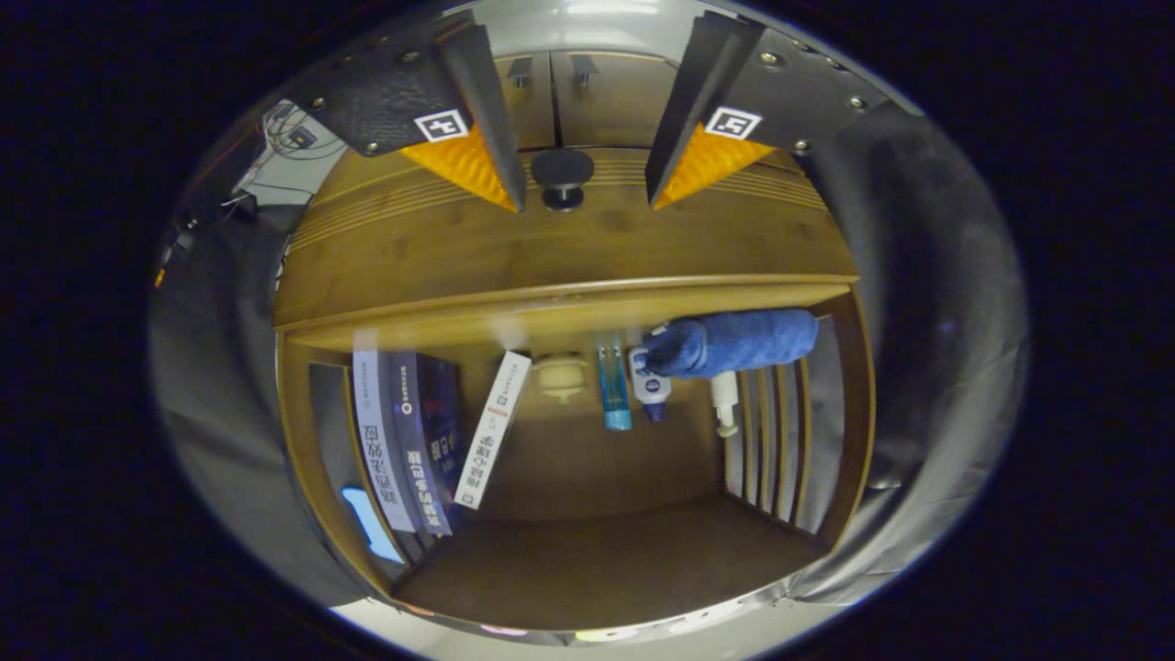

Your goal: Pull open the drawer, take out the items inside it, and place them on the countertop above the cabinet.

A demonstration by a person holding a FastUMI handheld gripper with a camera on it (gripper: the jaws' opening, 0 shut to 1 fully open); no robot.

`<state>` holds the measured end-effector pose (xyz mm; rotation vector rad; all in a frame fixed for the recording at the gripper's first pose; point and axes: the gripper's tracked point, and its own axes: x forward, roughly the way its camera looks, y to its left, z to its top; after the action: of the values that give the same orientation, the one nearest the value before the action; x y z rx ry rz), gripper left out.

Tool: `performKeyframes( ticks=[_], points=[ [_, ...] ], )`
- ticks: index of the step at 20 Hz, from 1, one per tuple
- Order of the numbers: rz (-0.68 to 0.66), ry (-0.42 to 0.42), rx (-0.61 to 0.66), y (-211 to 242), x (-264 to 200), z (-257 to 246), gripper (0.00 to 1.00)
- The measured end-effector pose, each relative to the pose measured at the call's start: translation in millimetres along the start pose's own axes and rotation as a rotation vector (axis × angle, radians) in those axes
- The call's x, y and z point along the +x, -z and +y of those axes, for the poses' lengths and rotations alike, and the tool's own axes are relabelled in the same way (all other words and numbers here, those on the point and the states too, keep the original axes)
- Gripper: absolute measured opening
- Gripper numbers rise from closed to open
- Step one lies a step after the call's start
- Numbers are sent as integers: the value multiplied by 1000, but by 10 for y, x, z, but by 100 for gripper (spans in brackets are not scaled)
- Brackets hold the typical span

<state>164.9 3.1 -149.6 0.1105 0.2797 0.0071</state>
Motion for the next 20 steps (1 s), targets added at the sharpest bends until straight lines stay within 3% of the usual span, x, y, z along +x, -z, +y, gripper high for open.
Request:
performKeyframes(
  ticks=[2, 5, 7, 10, 20],
  points=[
    [34, 56, 9, 103, 93, -158, 66],
    [21, 11, 45, 112, 222, -44, 62],
    [19, 10, 32, 117, 237, -87, 44],
    [30, -1, 55, 119, 241, -69, 35],
    [72, 56, 58, 218, -215, -54, 35]
  ],
)
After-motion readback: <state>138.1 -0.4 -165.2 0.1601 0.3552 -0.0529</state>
